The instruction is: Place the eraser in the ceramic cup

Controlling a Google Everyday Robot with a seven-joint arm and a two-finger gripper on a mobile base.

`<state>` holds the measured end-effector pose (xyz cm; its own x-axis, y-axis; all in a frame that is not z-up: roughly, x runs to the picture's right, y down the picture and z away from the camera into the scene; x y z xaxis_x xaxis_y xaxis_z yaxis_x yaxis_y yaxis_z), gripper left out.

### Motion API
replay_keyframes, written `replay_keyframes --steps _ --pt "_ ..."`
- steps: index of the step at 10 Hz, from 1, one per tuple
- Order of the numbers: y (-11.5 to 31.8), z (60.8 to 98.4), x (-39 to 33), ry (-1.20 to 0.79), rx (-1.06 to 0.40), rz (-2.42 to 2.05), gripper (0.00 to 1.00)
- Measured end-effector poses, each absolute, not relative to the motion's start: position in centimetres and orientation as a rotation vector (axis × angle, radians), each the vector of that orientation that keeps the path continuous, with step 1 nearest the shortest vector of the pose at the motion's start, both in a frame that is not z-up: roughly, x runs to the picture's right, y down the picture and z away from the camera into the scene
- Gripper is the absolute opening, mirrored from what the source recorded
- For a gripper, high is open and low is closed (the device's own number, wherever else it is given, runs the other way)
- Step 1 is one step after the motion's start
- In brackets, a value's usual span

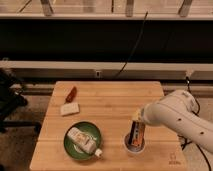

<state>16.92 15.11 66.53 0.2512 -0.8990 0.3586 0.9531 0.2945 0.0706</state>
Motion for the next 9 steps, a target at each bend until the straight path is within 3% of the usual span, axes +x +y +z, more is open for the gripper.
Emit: replay_keyframes --steps 5,6,9 --pt "15.91 66.69 17.15 -0.357 -0.146 -1.267 0.0" --pt "15.95 66.8 17.08 -0.357 -0.139 -1.266 0.04" --pt "16.13 67.09 17.0 -0.359 -0.128 -1.263 0.32"
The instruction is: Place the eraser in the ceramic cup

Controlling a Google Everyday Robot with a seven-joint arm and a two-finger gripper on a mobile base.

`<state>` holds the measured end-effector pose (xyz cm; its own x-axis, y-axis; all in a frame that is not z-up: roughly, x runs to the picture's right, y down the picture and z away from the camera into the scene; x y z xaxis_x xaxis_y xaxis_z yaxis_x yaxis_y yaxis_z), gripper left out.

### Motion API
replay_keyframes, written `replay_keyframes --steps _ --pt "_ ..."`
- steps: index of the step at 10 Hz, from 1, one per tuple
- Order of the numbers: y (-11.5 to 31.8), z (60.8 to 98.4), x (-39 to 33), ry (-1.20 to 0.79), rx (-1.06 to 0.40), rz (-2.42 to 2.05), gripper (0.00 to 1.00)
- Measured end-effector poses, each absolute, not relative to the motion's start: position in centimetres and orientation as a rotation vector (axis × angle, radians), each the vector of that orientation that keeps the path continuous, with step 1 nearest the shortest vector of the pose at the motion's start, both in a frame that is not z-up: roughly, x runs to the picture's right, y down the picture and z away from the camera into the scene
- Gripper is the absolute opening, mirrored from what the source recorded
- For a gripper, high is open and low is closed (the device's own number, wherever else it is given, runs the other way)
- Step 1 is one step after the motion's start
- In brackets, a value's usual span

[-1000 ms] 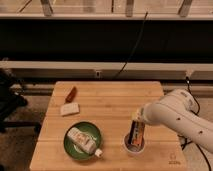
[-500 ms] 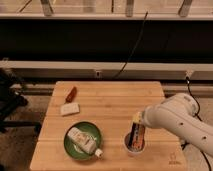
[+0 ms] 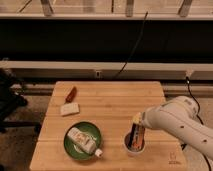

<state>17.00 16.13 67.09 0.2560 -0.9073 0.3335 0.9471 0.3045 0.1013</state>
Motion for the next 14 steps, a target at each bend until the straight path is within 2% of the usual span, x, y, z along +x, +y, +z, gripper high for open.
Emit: replay_keyframes --steps 2,3,5,14 --pt "16.32 67.47 16.92 -0.362 -0.124 -1.261 0.51" --pt "16.46 67.65 16.93 -0.364 -0.12 -1.259 0.64" --pt "16.61 67.77 17.03 -0.363 -0.117 -1.255 0.78" --pt "15.88 67.51 17.55 -0.344 -0.111 -1.254 0.8"
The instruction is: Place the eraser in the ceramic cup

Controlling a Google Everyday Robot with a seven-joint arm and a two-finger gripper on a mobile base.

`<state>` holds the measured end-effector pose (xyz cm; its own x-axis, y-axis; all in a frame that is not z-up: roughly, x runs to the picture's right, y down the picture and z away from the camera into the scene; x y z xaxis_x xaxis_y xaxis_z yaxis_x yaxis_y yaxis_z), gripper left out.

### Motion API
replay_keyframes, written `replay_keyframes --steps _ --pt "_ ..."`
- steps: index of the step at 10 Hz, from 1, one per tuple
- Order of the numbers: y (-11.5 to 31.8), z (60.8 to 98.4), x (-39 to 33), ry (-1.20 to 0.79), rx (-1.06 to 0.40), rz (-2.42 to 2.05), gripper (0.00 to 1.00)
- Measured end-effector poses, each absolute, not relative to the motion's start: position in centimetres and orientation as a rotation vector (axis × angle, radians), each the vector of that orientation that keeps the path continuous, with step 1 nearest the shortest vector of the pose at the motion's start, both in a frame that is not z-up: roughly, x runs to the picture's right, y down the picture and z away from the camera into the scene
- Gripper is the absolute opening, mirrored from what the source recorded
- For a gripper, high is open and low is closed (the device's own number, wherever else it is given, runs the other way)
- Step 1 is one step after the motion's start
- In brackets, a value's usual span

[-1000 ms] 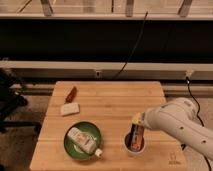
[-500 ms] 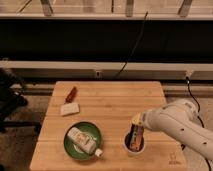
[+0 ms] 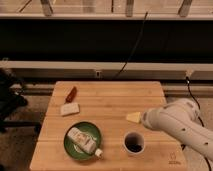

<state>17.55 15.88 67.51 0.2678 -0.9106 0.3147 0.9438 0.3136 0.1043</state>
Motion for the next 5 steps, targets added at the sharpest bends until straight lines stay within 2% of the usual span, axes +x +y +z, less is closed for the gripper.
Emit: replay_keyframes --steps 5 --pt "16.6 67.35 17.93 -0.345 -0.118 -1.255 0.8"
